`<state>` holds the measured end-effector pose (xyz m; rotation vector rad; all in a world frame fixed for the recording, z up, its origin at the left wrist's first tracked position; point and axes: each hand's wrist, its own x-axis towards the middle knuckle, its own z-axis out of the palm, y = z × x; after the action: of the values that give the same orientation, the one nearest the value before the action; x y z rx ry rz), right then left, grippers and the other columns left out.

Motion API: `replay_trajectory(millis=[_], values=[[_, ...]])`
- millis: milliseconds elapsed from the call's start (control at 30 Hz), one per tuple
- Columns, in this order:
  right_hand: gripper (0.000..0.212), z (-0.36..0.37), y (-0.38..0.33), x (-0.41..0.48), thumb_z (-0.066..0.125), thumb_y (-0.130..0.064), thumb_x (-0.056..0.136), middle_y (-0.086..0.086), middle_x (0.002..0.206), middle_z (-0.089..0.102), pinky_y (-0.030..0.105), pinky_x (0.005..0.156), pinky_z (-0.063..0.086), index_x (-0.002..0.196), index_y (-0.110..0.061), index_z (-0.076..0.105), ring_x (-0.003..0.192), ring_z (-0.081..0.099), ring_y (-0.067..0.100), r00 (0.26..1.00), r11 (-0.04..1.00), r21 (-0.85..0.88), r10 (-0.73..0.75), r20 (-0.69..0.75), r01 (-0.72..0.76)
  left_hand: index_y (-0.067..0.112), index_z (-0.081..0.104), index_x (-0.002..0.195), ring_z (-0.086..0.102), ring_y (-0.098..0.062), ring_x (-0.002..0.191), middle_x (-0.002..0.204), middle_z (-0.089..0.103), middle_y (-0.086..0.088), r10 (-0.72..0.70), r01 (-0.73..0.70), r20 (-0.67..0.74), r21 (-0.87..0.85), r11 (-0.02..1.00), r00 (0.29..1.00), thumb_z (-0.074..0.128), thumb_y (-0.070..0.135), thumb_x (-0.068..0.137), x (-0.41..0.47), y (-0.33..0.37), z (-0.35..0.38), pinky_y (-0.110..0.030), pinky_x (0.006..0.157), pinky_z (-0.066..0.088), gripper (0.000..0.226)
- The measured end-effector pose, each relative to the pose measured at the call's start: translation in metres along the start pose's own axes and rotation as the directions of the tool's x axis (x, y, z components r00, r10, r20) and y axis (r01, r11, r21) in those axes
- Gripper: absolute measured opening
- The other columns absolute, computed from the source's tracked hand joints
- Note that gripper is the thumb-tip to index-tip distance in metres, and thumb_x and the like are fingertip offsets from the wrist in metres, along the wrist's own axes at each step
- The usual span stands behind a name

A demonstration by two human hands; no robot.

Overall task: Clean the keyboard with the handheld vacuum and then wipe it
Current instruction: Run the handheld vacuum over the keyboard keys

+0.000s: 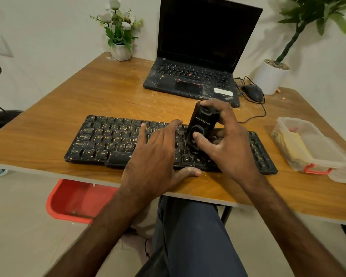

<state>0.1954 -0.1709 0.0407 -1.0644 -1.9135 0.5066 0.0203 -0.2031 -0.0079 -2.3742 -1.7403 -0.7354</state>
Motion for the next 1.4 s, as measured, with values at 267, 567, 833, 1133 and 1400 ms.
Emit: replay_trajectory(millis=[267, 567, 833, 1133, 1400], values=[[0.070, 0.002, -0.001, -0.004, 0.079, -0.011, 0.080, -0.013, 0.113, 0.064, 0.015, 0.074, 0.054, 0.137, -0.027, 0.041, 0.100, 0.065, -0.001, 0.996, 0.989, 0.138, 0.031, 0.087, -0.043, 0.007, 0.020, 0.151, 0.055, -0.024, 0.130, 0.143, 0.053, -0.011, -0.013, 0.013, -0.002, 0.012, 1.000, 1.000, 0.029, 0.094, 0.075, -0.001, 0.001, 0.001, -0.064, 0.115, 0.028, 0.116], [0.053, 0.003, 0.000, 0.001, 0.082, -0.019, 0.078, -0.010, 0.109, 0.068, 0.018, 0.077, 0.056, 0.125, -0.016, 0.058, 0.098, 0.066, 0.000, 0.991, 0.999, 0.040, 0.012, 0.132, -0.018, 0.004, 0.021, 0.153, 0.050, -0.025, 0.135, 0.148, 0.047, -0.011, -0.026, 0.026, 0.011, -0.008, 1.000, 1.000, 0.034, 0.094, 0.073, -0.001, 0.001, 0.001, -0.063, 0.116, 0.027, 0.121], [0.053, 0.004, 0.002, 0.009, 0.080, -0.023, 0.080, -0.010, 0.112, 0.067, 0.024, 0.080, 0.058, 0.127, -0.017, 0.057, 0.101, 0.065, 0.002, 0.993, 0.999, -0.039, -0.006, 0.116, 0.011, 0.006, 0.012, 0.154, 0.045, -0.025, 0.138, 0.153, 0.040, -0.011, -0.059, 0.060, 0.020, -0.032, 0.998, 0.998, 0.032, 0.095, 0.069, 0.000, 0.000, -0.001, -0.062, 0.117, 0.026, 0.125], [0.056, -0.010, 0.014, 0.016, 0.081, -0.024, 0.079, -0.011, 0.114, 0.065, 0.016, 0.074, 0.056, 0.128, -0.017, 0.055, 0.100, 0.067, 0.006, 0.998, 0.996, -0.075, 0.051, 0.047, -0.047, 0.017, 0.000, 0.152, 0.035, -0.022, 0.146, 0.160, 0.032, -0.007, -0.060, 0.061, 0.069, 0.001, 0.998, 0.996, 0.028, 0.097, 0.072, 0.001, 0.002, -0.001, -0.062, 0.120, 0.020, 0.117], [0.070, -0.021, 0.022, 0.010, 0.077, -0.019, 0.083, -0.001, 0.119, 0.065, 0.027, 0.068, 0.061, 0.138, -0.034, 0.037, 0.095, 0.069, 0.007, 1.000, 0.997, -0.080, -0.019, 0.019, 0.020, 0.015, 0.001, 0.152, 0.034, -0.021, 0.147, 0.161, 0.030, -0.005, -0.058, 0.054, 0.090, 0.047, 0.997, 0.994, 0.023, 0.097, 0.073, 0.002, 0.001, 0.001, -0.062, 0.121, 0.016, 0.116]])
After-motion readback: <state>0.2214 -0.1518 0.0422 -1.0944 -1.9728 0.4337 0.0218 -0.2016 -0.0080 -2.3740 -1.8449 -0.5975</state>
